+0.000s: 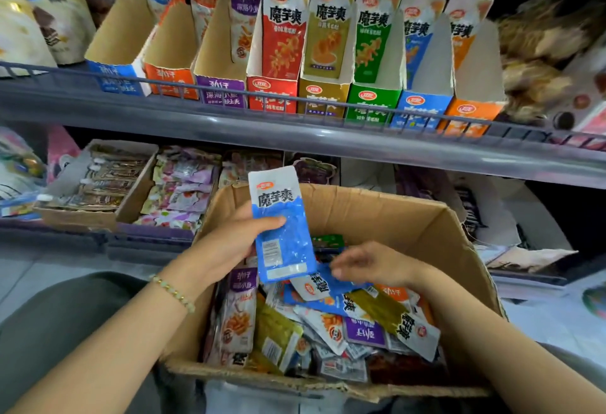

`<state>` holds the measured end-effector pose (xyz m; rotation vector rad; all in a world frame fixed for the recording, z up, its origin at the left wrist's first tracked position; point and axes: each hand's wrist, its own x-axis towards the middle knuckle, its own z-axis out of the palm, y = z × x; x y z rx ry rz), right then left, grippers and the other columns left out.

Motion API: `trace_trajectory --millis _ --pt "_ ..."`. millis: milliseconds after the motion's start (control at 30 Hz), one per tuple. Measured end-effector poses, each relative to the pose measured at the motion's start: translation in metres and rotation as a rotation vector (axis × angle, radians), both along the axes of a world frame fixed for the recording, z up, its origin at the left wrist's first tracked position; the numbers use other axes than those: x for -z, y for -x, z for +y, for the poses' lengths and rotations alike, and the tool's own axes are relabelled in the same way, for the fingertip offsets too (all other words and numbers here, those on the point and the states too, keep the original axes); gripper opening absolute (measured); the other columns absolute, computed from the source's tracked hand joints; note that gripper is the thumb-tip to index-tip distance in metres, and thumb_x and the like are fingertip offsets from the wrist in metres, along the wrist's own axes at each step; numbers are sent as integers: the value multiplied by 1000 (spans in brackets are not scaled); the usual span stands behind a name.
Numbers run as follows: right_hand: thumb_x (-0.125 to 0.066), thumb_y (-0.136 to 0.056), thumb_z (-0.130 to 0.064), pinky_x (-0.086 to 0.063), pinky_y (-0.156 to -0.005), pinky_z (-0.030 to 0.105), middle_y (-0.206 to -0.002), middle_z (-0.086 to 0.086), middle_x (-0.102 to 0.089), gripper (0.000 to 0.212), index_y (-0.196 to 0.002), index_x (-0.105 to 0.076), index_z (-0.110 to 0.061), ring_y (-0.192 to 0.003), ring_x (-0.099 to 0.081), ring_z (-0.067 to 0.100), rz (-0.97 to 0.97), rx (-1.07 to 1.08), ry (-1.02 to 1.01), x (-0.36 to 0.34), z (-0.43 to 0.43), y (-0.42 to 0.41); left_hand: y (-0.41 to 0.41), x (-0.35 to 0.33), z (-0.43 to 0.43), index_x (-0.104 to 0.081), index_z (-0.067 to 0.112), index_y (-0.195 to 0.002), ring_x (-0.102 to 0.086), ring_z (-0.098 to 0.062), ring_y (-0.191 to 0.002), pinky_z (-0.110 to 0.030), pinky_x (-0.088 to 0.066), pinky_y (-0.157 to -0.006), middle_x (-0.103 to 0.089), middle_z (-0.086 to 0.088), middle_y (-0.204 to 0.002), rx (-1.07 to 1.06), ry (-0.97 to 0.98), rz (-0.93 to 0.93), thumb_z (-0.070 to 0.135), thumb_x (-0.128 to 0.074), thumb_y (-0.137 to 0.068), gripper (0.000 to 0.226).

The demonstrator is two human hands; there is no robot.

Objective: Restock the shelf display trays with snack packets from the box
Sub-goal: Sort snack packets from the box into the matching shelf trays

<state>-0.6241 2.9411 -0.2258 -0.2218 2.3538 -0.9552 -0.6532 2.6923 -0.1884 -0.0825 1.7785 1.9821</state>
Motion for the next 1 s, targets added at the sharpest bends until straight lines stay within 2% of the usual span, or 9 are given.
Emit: trace_trajectory --millis 133,267,367,467,567,700,833,933,1000 --pt "-72 -79 -50 -31 -112 28 -150 -8 -37 80 -146 -37 -25 -136 -36 11 -34 -126 -121 28 -12 -2 -5 -4 2 -53 19 -120 -68 -11 -85 -22 -52 -66 -70 1 -102 -20 1 -38 35 -78 -59 69" --pt "-71 -78 -54 -33 -112 30 -148 -9 -42 73 -141 -45 -29 -135 -38 10 56 -168 -194 32 -16 -5 -9 -1 4 -47 19 -101 -55 -8 -63 -20 -40 -53 -54 5 -78 -15 7 -121 32 -84 -61 56" --pt "-58 -87 -55 -47 -81 28 -96 -8 -69 29 -95 -70 -29 -88 -61 4 169 -93 -93 22 -17 -9 -5 -3 0 -50 14 -98 -40 -10 -52 -20 -34 -43 -42 1 -72 -53 -199 -208 37 -69 -59 50" --pt "-49 -97 -37 -28 -50 29 -50 -1 -34 48 -59 -43 -10 -45 -31 6 395 151 63 2 -18 -7 -7 -3 -1 -57 7 -112 -64 -23 -81 -29 -56 -64 -68 -12 -100 -7 -255 -222 26 -39 -94 32" --pt "-47 -100 -29 -31 -48 26 -52 5 -40 47 -66 -47 4 -45 -35 7 507 574 316 -20 -23 -4 -13 -2 2 -60 13 -114 -69 -24 -97 -37 -57 -82 -71 -9 -111 49 -210 -184 26 -37 -101 29" --pt "-48 -100 -25 -55 -59 29 -73 4 -70 22 -85 -59 -12 -60 -65 15 87 908 865 -25 -41 -13 -18 -1 12 -61 25 -102 -70 -3 -75 -18 -56 -64 -74 12 -84 77 -33 -51 31 -47 -97 15" --pt "-48 -100 -23 -51 -77 39 -89 18 -62 18 -87 -54 -12 -80 -61 26 81 971 903 -17 -67 -17 -28 -5 29 -55 38 -96 -62 15 -73 -5 -48 -65 -67 30 -87 199 56 64 35 -43 -98 12" --pt "-47 -100 -18 -54 -62 26 -86 10 -64 12 -93 -53 -11 -69 -65 15 31 1005 993 -16 -78 -18 -33 -6 38 -58 28 -107 -66 1 -94 -21 -52 -86 -72 15 -101 236 99 202 34 -49 -94 17" --pt "-47 -100 -21 -56 -69 30 -99 13 -69 21 -112 -55 -6 -80 -70 18 -67 1009 1109 -20 -78 -20 -29 -1 37 -53 18 -117 -66 -9 -100 -30 -53 -91 -68 1 -113 181 107 229 33 -53 -92 29"
